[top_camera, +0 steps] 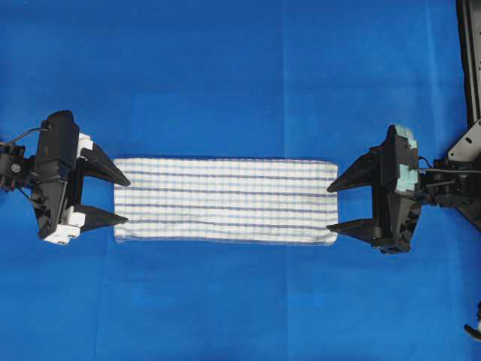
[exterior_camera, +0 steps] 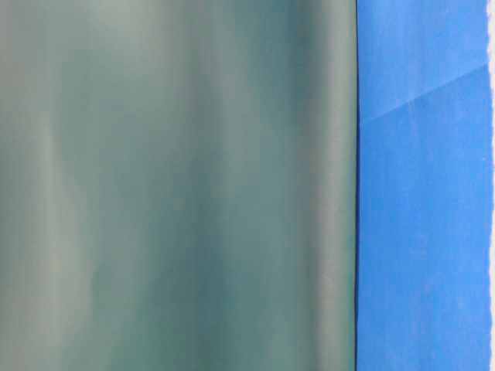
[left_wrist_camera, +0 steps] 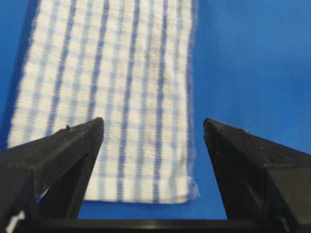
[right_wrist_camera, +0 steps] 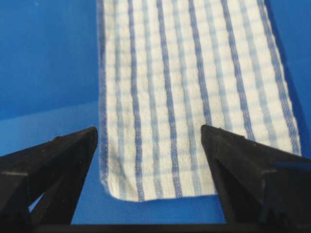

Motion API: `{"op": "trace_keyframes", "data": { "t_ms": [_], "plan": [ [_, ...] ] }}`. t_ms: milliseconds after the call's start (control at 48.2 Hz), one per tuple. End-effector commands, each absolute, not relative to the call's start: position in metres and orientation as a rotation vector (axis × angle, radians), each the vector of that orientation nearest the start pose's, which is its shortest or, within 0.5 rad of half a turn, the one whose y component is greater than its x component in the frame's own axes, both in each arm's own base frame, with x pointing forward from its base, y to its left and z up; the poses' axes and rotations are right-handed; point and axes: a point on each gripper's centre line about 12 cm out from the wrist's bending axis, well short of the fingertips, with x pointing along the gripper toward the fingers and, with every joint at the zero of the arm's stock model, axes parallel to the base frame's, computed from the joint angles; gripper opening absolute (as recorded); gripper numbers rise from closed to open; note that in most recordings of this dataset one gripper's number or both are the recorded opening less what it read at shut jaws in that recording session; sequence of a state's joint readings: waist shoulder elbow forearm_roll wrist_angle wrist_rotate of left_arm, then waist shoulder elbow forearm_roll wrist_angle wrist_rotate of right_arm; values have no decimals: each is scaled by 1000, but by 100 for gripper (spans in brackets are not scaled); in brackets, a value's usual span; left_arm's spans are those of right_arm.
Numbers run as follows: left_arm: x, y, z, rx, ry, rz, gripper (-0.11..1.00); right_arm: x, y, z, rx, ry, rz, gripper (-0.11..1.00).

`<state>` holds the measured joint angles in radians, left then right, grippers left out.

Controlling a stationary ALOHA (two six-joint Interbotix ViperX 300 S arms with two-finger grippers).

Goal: Fold the blue towel.
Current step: 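Open both grippers and release the folded edge, then grasp the folded strip's left and right ends with both grippers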

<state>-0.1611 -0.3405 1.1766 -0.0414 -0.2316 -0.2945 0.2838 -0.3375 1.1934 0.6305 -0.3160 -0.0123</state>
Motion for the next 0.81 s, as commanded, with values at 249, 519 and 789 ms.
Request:
{"op": "trace_keyframes", "data": {
  "t_ms": [249,519,789],
  "plan": [
    [266,0,146,-220,608,74,78,256,6,147,372,524,-205,88],
    [269,17,118,-186,708,126,78,258,-18,118,328,616,-306,87],
    [273,17,90,-189,773,135,77,268,-16,89,311,716,-325,87]
  ]
}}
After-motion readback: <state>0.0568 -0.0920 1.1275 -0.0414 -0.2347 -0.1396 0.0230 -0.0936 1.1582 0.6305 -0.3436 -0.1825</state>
